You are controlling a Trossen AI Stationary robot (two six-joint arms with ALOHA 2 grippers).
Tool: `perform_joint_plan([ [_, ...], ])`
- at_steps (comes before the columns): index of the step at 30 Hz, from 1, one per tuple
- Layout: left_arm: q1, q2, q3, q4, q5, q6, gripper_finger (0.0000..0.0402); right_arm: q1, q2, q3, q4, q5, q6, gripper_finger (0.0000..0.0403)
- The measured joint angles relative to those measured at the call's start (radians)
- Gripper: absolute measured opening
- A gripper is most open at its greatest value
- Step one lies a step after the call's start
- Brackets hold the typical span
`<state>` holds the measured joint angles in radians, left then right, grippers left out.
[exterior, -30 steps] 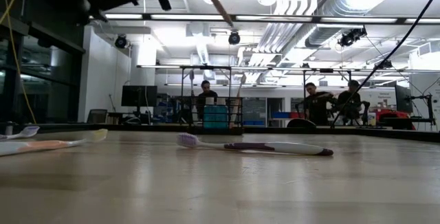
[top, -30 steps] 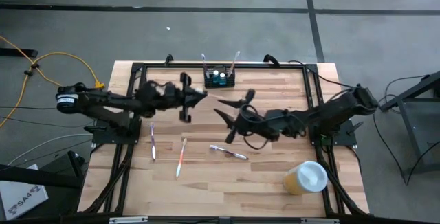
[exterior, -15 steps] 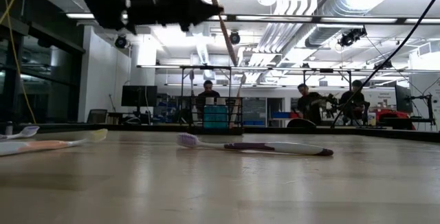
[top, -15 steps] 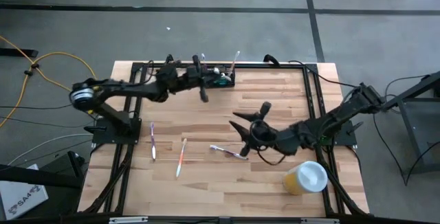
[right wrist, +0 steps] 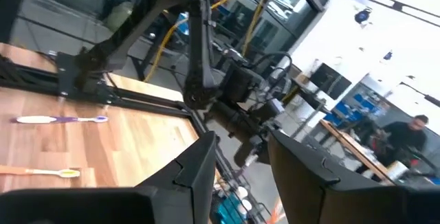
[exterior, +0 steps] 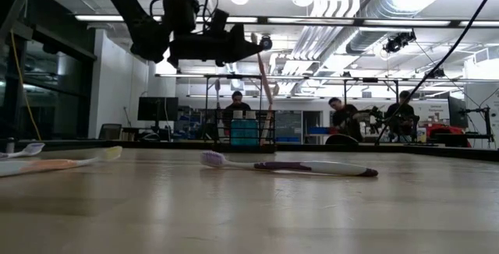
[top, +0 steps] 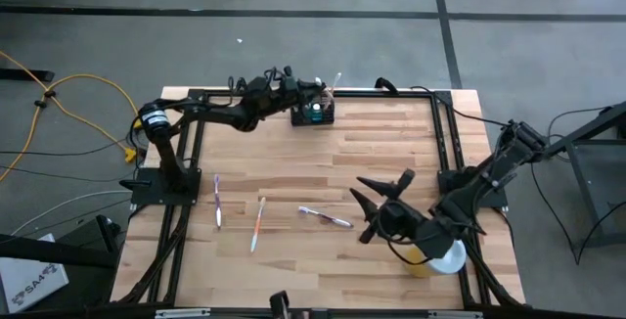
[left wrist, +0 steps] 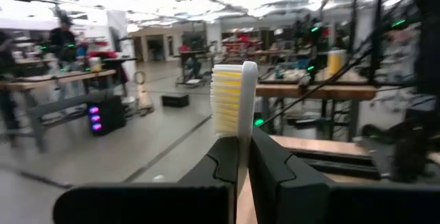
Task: Pick & Place toothbrushing station
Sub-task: Put the top orange toothbrush into the wire organizer
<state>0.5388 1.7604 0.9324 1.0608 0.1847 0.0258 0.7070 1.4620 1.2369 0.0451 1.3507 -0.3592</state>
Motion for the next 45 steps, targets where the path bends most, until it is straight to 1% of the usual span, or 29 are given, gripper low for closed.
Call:
perform_joint_plan([
  [4,0.017,-0.001,0.014,-0.027,-0.011,0.006,0.0005,0.024,0.000,0.000,-0.017,0.059,0.020,0.0128],
  [9,0.032,-0.002,0.017,-0.079,-0.018,0.013,0.0005,0.026,0.000,0.000,-0.057,0.066,0.077,0.0128],
  [15,0.053,-0.002,0.024,-0.136,-0.031,0.007,0.0005,0.026,0.000,0.000,-0.058,0.068,0.079,0.0128],
  [20,0.071,-0.002,0.101,-0.292,0.002,-0.021,0.0005,0.023,0.000,0.000,-0.058,0.070,0.079,0.0128],
  [23,0.075,-0.002,0.163,-0.394,0.010,0.005,0.0005,0.023,0.000,0.000,-0.058,0.069,0.079,0.0128],
  [27,0.075,-0.002,0.204,-0.461,0.011,0.011,0.0005,0.023,0.000,0.000,-0.058,0.069,0.079,0.0128],
  [30,0.075,-0.003,0.208,-0.500,0.014,0.013,0.0005,0.023,0.000,0.000,-0.058,0.069,0.079,0.0128],
  [39,0.078,0.024,0.206,-0.501,0.023,0.025,0.0005,0.023,0.000,0.000,-0.063,0.061,0.099,0.0128],
  [43,0.083,0.060,0.207,-0.480,0.028,0.022,0.0005,0.023,0.000,0.000,-0.066,0.061,0.101,0.0128],
  [45,0.088,0.085,0.207,-0.467,0.046,0.007,0.0005,0.023,0.000,0.000,-0.066,0.062,0.101,0.0128],
])
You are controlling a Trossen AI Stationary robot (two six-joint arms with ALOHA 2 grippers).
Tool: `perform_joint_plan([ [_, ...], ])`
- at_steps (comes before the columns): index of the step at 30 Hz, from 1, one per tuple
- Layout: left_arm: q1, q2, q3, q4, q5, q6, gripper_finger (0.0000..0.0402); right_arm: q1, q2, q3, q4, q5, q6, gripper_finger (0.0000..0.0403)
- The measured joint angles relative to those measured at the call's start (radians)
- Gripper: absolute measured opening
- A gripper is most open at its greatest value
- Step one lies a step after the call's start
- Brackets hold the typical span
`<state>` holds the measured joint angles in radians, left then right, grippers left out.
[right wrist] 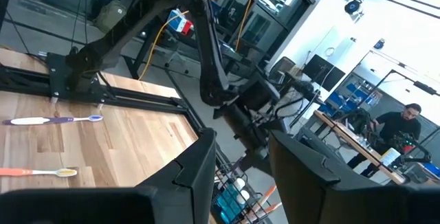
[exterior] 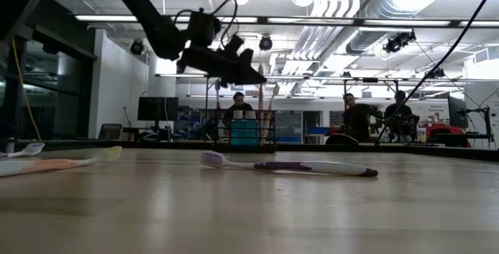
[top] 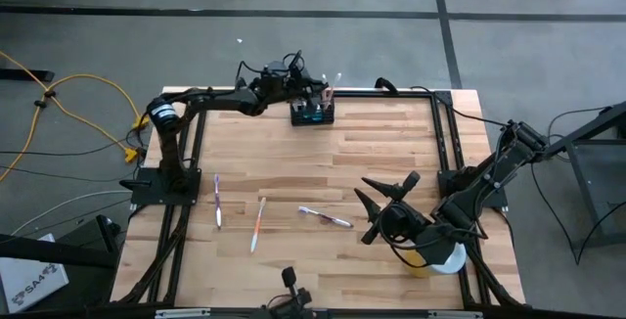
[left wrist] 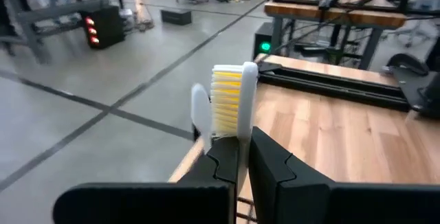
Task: Pick & Place toothbrushing station
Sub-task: Put the top orange toothbrush into the wire organizer
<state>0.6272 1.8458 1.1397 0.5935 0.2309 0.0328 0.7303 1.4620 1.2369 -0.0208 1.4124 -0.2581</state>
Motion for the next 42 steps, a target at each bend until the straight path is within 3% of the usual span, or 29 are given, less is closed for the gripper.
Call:
perform_joint_plan([
  [9,0.014,0.066,0.000,0.039,0.009,-0.031,0.0007,0.000,0.000,0.000,0.000,0.001,0.003,0.0128],
  [23,0.034,0.066,0.000,0.039,0.003,-0.039,0.0066,0.001,0.000,0.000,0.001,-0.001,0.003,0.0128],
  [32,0.044,0.066,0.000,0.044,0.097,-0.060,0.0128,0.001,0.000,0.000,0.001,-0.002,0.000,0.0128],
  [37,0.042,0.066,0.000,0.109,0.114,-0.080,0.0162,0.001,0.000,0.000,0.001,-0.002,0.000,0.0128],
  [42,0.042,0.066,0.002,0.175,0.115,-0.094,0.0168,0.001,0.000,0.000,0.001,-0.002,0.000,0.0128],
])
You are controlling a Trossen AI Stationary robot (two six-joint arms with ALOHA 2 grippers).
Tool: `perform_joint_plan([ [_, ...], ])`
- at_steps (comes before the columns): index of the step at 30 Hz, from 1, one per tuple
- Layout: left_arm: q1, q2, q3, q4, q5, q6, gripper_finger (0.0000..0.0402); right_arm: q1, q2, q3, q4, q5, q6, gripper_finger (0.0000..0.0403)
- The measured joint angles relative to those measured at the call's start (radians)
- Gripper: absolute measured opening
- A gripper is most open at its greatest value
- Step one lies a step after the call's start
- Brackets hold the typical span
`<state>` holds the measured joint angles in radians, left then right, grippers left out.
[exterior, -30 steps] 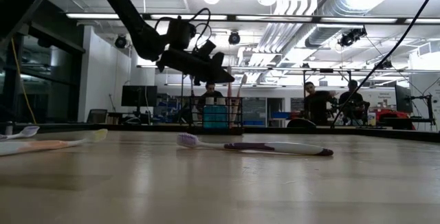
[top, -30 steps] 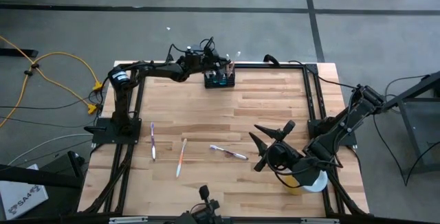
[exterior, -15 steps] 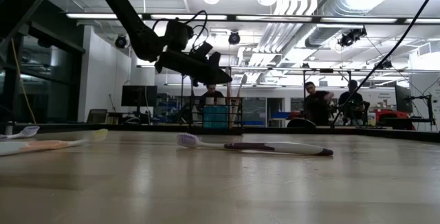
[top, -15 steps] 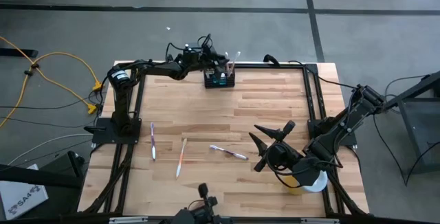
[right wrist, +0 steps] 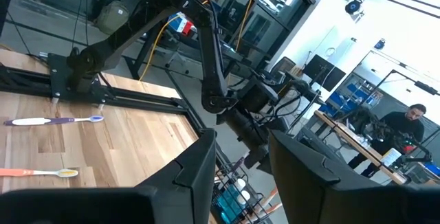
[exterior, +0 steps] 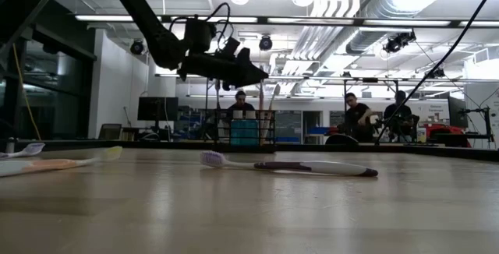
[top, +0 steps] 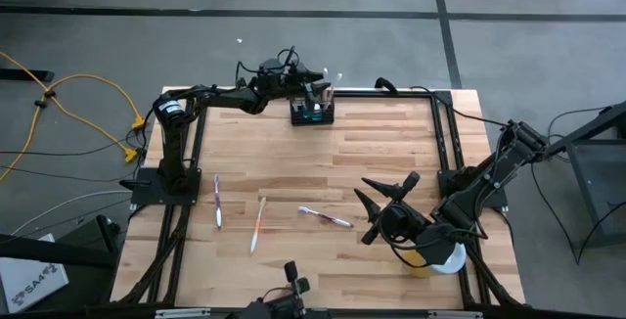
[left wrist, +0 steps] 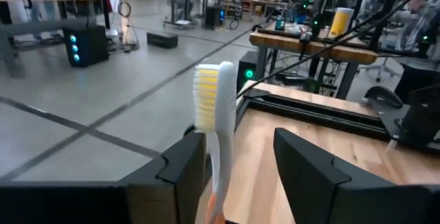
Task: Pick & Place toothbrushing station
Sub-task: Put the top orange toothbrush into the wire organizer, then put the left purple toothbrush into the wire organizer
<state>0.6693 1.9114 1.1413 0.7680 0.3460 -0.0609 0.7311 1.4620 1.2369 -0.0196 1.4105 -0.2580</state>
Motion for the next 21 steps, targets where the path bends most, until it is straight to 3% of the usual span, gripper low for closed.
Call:
perform_joint_plan([
  [9,0.003,0.000,0.001,-0.071,0.022,-0.020,0.0168,0.000,0.000,0.000,0.000,-0.004,0.000,0.0128],
  [21,0.003,0.000,0.001,-0.213,-0.107,-0.007,0.0168,0.000,0.000,0.000,0.002,-0.026,0.000,0.0128],
])
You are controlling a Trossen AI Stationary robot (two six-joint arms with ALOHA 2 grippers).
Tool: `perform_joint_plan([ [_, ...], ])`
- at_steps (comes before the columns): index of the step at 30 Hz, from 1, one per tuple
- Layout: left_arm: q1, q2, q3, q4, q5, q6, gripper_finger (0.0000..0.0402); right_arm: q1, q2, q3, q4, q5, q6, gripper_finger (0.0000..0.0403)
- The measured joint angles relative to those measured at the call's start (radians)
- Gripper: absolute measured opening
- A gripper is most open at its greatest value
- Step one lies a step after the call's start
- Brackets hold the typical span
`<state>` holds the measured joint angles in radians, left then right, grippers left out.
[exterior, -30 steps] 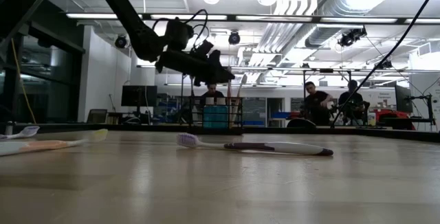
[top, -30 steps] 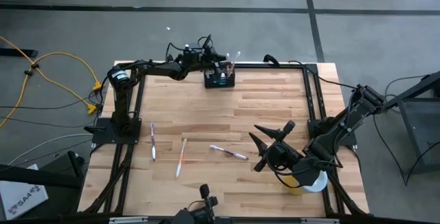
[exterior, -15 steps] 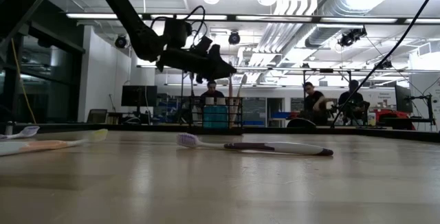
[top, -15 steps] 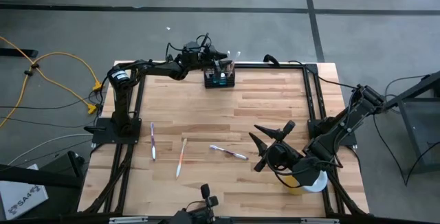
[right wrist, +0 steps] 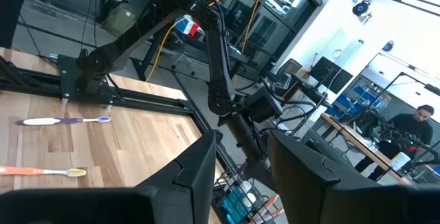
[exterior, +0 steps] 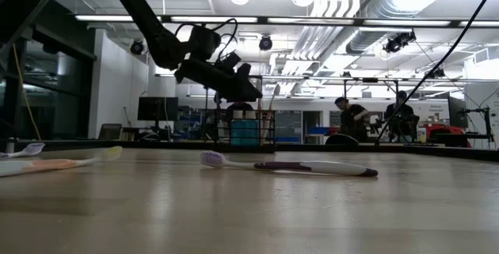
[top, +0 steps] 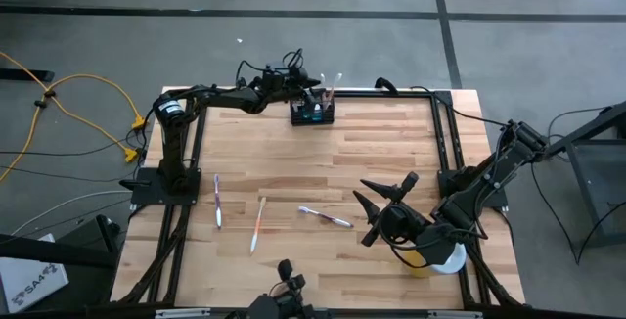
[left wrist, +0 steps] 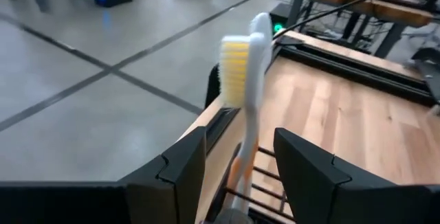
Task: Pick & Place toothbrushing station
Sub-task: Put the left purple toothbrush into the wire organizer
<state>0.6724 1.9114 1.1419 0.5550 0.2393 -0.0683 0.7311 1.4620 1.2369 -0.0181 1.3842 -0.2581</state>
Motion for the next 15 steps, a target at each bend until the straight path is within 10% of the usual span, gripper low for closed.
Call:
perform_joint_plan([
  [15,0.002,-0.001,0.000,-0.033,0.001,0.046,0.0168,0.000,0.000,0.000,0.000,0.000,0.000,0.0128],
])
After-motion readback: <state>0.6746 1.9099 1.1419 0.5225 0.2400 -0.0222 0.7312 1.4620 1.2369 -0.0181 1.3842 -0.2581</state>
